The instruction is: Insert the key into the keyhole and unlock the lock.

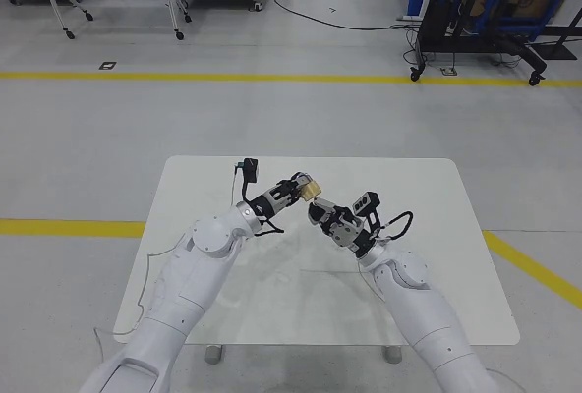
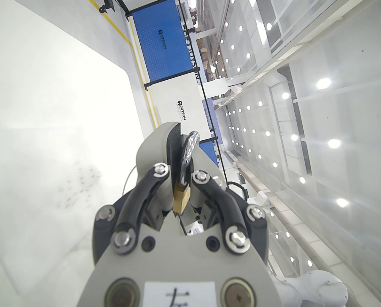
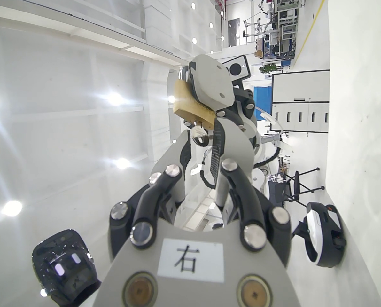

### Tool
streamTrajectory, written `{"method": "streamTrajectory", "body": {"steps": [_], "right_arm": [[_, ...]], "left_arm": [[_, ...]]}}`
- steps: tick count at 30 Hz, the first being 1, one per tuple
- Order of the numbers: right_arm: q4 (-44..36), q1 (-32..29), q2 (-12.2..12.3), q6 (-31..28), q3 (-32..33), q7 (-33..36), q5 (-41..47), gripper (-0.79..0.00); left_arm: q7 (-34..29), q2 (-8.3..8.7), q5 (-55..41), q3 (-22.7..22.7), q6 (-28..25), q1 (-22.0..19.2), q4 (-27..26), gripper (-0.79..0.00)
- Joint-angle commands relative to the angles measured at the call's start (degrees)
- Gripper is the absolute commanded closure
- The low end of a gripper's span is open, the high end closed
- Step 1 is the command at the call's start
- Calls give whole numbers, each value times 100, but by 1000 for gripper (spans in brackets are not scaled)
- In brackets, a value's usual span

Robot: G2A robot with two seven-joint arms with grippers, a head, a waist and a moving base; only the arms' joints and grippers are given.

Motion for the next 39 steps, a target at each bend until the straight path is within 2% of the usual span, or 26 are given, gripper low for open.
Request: {"method": "streamTrajectory", "body": {"steps": [1,4,13,19,25,31,32,33,34,35,36,39], "right_arm": [[40,16,-3,10,-11,-7,24,-68],[87,45,-9,69,-37,19,85,0],[241,112,-23,401,-48,466,633,0],[560,234,8,1299,88,1491,1460,0],[1038,491,27,2109,86,2338,1870,0],[1279,628,26,1931,62,2421,1809,0],[1274,625,28,1837,63,2382,1758,-105],[1251,610,31,1759,67,2366,1729,-311],[1223,586,38,1656,85,2336,1682,-379],[1179,555,53,1451,128,2226,1569,-529],[1108,503,66,1279,153,2127,1453,-594],[847,280,126,837,336,1862,1207,-566]], "left_arm": [[-8,0,-11,1,-4,4,-3,0],[-22,1,-14,6,-13,11,-12,0],[-189,11,82,53,-83,3,-38,0],[-249,22,150,60,-213,1,-72,0],[-291,31,205,72,-368,11,-110,0],[-257,47,205,32,-505,54,-154,0],[-249,49,201,26,-520,62,-162,0],[-246,51,198,23,-523,69,-166,0],[-236,52,181,17,-512,75,-167,0],[-238,54,178,15,-498,73,-169,0],[-229,55,183,13,-484,72,-168,0],[-173,58,261,28,-430,76,-170,0]]}}
